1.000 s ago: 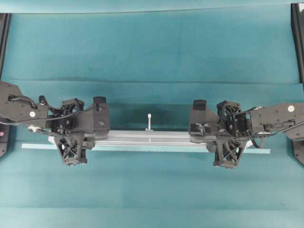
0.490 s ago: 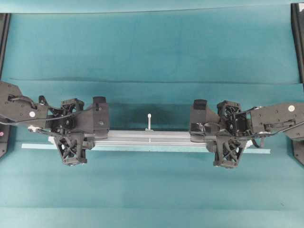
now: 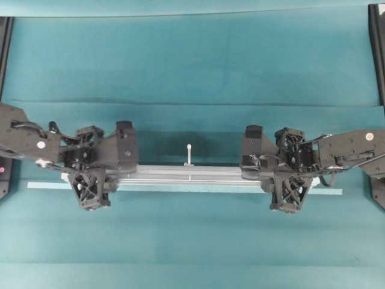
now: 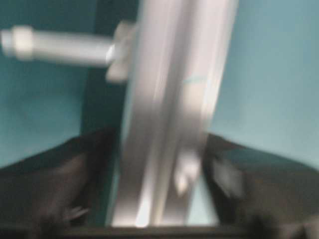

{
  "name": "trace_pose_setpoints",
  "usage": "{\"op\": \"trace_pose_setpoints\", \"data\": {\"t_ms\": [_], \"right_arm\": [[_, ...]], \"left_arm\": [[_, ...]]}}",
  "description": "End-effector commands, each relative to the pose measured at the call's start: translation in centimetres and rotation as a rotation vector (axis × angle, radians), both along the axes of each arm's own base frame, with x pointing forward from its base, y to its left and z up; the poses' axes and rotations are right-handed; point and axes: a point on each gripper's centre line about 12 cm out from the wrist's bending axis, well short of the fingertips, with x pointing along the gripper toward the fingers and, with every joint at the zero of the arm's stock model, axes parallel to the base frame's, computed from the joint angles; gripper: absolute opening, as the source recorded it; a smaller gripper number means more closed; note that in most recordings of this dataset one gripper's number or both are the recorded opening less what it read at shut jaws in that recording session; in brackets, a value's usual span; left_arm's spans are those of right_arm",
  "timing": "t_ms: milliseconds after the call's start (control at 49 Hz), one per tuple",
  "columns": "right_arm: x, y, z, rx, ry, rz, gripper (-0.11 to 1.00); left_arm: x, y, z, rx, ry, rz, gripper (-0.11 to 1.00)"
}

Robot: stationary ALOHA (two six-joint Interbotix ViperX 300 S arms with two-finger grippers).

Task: Lift the large metal rail with both hands.

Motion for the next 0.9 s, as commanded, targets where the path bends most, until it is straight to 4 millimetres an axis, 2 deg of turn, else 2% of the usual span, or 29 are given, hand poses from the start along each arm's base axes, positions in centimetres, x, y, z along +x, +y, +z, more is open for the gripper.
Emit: {"op": "trace_pose_setpoints", "data": {"t_ms": [0,41,102,367,490,653,878], "right_arm": [[0.3,-0.1,-0.1,0.003,-0.005,-0.013,0.80],[0.3,-0.1,0.0,0.000,-0.003,-0.008,0.89],[0.3,-0.2,0.0,0.000,-0.003,-0.010,0.96],[0.4,-0.3,1.2,-0.001,-0.042,-0.015,0.96],[0.5,-0.6,2.6,0.000,-0.091,-0.026,0.96],[0.2,-1.1,5.3,-0.003,-0.183,-0.040,0.96],[-1.9,-1.4,9.0,-0.027,-0.319,-0.027,0.96]], "left_arm": [[0.3,-0.1,0.5,-0.001,-0.023,-0.004,0.89],[0.4,0.0,0.5,-0.001,-0.024,-0.002,0.96],[0.4,0.0,0.5,-0.001,-0.028,-0.002,0.96],[0.3,-0.1,1.0,-0.001,-0.040,-0.005,0.95],[0.1,0.0,1.7,0.000,-0.061,-0.005,0.95],[-0.5,0.0,3.7,-0.001,-0.118,-0.005,0.95],[-1.8,0.0,7.2,-0.004,-0.244,-0.003,0.95]]}}
